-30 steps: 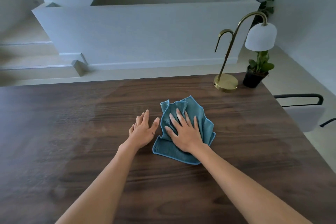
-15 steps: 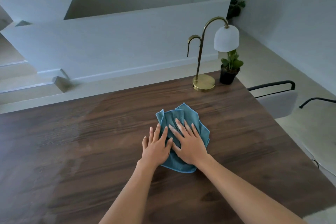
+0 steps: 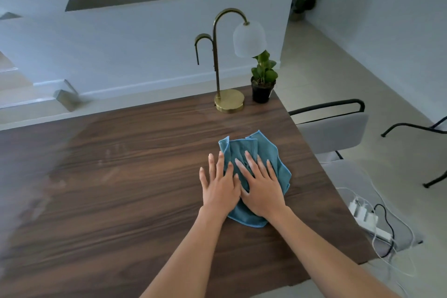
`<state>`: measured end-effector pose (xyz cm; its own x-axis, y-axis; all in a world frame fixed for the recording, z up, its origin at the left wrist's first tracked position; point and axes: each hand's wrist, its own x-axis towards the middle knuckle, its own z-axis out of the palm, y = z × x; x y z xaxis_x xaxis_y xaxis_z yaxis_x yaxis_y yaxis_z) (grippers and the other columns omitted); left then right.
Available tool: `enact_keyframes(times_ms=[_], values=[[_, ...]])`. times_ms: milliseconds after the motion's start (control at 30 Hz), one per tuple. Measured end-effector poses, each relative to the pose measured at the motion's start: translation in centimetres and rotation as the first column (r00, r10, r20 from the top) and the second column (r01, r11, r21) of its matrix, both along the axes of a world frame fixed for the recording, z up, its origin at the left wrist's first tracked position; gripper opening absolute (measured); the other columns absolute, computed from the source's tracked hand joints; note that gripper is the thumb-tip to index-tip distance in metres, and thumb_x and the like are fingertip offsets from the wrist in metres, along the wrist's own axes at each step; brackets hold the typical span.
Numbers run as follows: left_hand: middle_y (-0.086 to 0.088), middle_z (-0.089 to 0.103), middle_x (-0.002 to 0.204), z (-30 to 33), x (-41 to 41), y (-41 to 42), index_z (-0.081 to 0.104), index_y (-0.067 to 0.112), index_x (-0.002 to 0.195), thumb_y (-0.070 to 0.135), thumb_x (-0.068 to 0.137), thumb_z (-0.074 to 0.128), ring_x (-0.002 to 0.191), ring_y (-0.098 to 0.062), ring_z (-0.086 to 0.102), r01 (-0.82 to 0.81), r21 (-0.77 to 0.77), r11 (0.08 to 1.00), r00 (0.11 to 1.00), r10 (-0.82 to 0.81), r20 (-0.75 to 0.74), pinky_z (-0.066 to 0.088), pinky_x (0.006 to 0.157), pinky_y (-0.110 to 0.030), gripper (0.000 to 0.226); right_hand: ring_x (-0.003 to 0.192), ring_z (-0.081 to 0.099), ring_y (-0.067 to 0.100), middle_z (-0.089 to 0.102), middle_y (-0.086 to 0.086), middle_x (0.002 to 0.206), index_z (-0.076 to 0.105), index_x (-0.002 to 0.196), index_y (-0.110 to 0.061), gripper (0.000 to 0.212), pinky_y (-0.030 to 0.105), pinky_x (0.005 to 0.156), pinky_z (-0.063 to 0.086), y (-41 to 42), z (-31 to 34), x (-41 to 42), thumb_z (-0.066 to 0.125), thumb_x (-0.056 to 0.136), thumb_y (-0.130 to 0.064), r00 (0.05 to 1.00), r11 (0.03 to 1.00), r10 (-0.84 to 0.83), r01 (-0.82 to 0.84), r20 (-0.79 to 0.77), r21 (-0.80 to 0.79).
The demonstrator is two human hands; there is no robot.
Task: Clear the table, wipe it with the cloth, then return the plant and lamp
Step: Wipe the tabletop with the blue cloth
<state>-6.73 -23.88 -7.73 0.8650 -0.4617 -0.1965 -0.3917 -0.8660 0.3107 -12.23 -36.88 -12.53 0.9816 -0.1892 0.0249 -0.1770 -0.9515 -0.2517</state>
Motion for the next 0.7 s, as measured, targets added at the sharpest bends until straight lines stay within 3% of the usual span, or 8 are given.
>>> enact_keyframes(times_ms=[333, 533, 600, 700], values=[[0.002, 0.007, 0.168, -0.7, -5.1, -3.6, 0.043, 0.017, 0.144, 0.038, 0.104, 0.031, 0.154, -0.020, -0.014, 0.092, -0.105, 0.990, 0.995, -0.088, 0.041, -0.001, 0.121, -0.052, 0.047, 0.157, 0.003, 0.021, 0.003, -0.005, 0.170, 0.011, 0.161, -0.039, 0.067, 0.046, 0.127, 0.003, -3.8, -0.1, -7.0, 0.022, 0.098, -0.059, 0.998, 0.997, -0.070, 0.069, -0.010, -0.028], [-0.006, 0.014, 0.164, -0.5, -5.2, -3.7, 0.045, 0.017, 0.131, 0.040, 0.104, 0.031, 0.154, -0.024, -0.011, 0.190, -0.087, 0.978, 0.982, -0.187, 0.039, 0.003, 0.121, -0.052, 0.039, 0.157, -0.007, 0.019, -0.007, -0.008, 0.170, 0.005, 0.160, -0.042, 0.072, 0.042, 0.127, -0.006, -3.7, 0.7, -9.4, 0.008, 0.093, -0.069, 0.991, 0.993, -0.115, 0.115, -0.068, -0.013], [-0.006, 0.017, 0.163, 0.0, -4.7, -3.7, 0.044, 0.018, 0.134, 0.043, 0.105, 0.028, 0.154, -0.024, -0.008, 0.200, -0.078, 0.977, 0.980, -0.198, 0.032, 0.005, 0.120, -0.051, 0.042, 0.157, -0.006, 0.018, -0.005, -0.008, 0.170, 0.012, 0.160, -0.042, 0.073, 0.041, 0.126, -0.007, -3.6, 1.8, -9.0, 0.010, 0.093, -0.071, 0.986, 0.987, -0.140, 0.146, -0.093, 0.061], [-0.006, 0.019, 0.162, 1.3, -3.7, -3.2, 0.037, 0.021, 0.144, 0.048, 0.106, 0.024, 0.154, -0.025, -0.002, 0.176, -0.104, 0.979, 0.984, -0.176, 0.012, 0.007, 0.120, -0.049, 0.049, 0.156, 0.011, 0.021, 0.011, -0.007, 0.169, 0.031, 0.157, -0.036, 0.062, 0.042, 0.127, 0.005, -3.9, 4.1, -7.8, 0.026, 0.101, -0.063, 0.975, 0.961, -0.215, 0.222, -0.061, 0.166]])
